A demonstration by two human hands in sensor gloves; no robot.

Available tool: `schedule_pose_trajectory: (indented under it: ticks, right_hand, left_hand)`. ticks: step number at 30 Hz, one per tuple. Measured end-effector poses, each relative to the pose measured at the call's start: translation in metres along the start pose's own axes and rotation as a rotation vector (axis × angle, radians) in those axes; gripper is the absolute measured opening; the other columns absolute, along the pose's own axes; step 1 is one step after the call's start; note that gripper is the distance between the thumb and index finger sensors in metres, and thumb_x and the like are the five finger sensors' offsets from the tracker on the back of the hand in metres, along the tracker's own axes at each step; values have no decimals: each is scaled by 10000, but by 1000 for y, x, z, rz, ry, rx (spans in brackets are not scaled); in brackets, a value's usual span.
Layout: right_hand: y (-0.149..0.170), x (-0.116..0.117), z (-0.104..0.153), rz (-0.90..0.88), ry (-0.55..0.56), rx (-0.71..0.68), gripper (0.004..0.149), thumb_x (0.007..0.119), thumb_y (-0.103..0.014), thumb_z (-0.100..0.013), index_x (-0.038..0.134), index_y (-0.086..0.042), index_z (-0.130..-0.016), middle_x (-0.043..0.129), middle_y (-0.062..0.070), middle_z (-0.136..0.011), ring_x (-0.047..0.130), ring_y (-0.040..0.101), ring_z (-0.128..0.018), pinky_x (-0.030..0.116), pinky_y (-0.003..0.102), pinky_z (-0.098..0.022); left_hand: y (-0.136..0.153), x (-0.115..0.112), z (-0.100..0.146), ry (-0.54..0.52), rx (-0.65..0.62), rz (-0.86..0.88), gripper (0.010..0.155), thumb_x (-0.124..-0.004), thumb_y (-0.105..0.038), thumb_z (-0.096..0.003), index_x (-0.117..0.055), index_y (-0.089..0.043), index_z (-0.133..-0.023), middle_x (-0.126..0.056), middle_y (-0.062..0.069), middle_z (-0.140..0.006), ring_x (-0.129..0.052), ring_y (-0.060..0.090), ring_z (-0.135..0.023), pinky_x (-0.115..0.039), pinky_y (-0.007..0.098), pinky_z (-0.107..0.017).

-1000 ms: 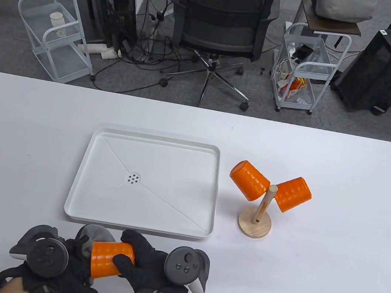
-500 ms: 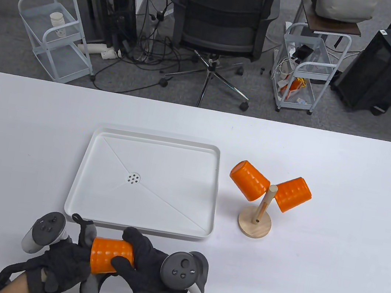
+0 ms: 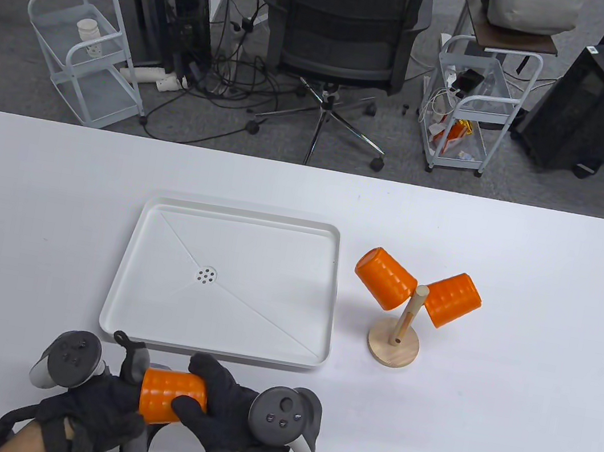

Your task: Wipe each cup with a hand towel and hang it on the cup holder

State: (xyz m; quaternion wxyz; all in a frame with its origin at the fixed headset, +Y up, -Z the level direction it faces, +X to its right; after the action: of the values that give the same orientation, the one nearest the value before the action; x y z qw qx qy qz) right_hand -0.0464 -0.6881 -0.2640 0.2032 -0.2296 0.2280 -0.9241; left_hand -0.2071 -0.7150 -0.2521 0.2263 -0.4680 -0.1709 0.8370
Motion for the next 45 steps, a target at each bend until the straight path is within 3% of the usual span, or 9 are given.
schedule_pose_trajectory:
  ticks: [10, 14, 23, 33, 45]
  right_hand:
    - [1, 2, 0, -45, -19, 19, 806, 652, -600, -478, 507, 17, -976, 830, 309, -780, 1082, 293, -357, 902, 502, -331]
    - [0, 3, 0, -47, -22, 18, 806, 651, -601, -479, 507, 18, -976, 832, 312, -776, 1082, 293, -353, 902, 501, -329]
    - [-3, 2, 1, 6, -3, -6, 801, 633, -593, -487, 480, 18, -982, 807, 310, -798, 1063, 296, -353, 890, 506, -332]
    - [-19, 5, 3, 168, 2, -99, 785, 653, -551, -494, 379, -26, -1010, 685, 307, -907, 1002, 367, -492, 825, 569, -427]
    - [-26, 3, 3, 254, 14, -161, 776, 691, -486, -492, 301, -85, -1031, 547, 290, -1010, 916, 454, -654, 745, 624, -531]
  left_hand:
    - [-24, 0, 4, -11, -7, -434, 816, -594, -790, -372, -519, -400, -1085, -506, -179, -1214, -735, 411, -979, -553, 676, -739]
    - [-28, -1, 5, -21, -1, -501, 807, -603, -789, -368, -519, -414, -1078, -506, -197, -1211, -738, 397, -988, -558, 666, -752]
    - [-7, 1, 2, -38, -3, -38, 838, -581, -791, -373, -598, -334, -1075, -570, -116, -1196, -778, 429, -925, -577, 688, -718]
    - [23, -6, -1, 2, -8, 549, 870, -525, -801, -396, -592, -278, -1089, -584, -47, -1188, -832, 439, -857, -630, 688, -655]
    - [30, -2, 0, 6, -83, 754, 955, -410, -833, -400, -490, -206, -1115, -524, 31, -1201, -845, 455, -870, -677, 663, -634]
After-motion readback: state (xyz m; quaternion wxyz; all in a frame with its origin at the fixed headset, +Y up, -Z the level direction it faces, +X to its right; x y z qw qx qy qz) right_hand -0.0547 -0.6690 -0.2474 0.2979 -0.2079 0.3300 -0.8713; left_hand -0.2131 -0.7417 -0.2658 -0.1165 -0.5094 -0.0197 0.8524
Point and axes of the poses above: the tracker on the back of each hand, its own y axis roughly to the little-finger side, its own z axis roughly from the fingertips to the wrist, x = y × z, the point moved 5 cm from there along -z, roughly from the wrist to the fingertips
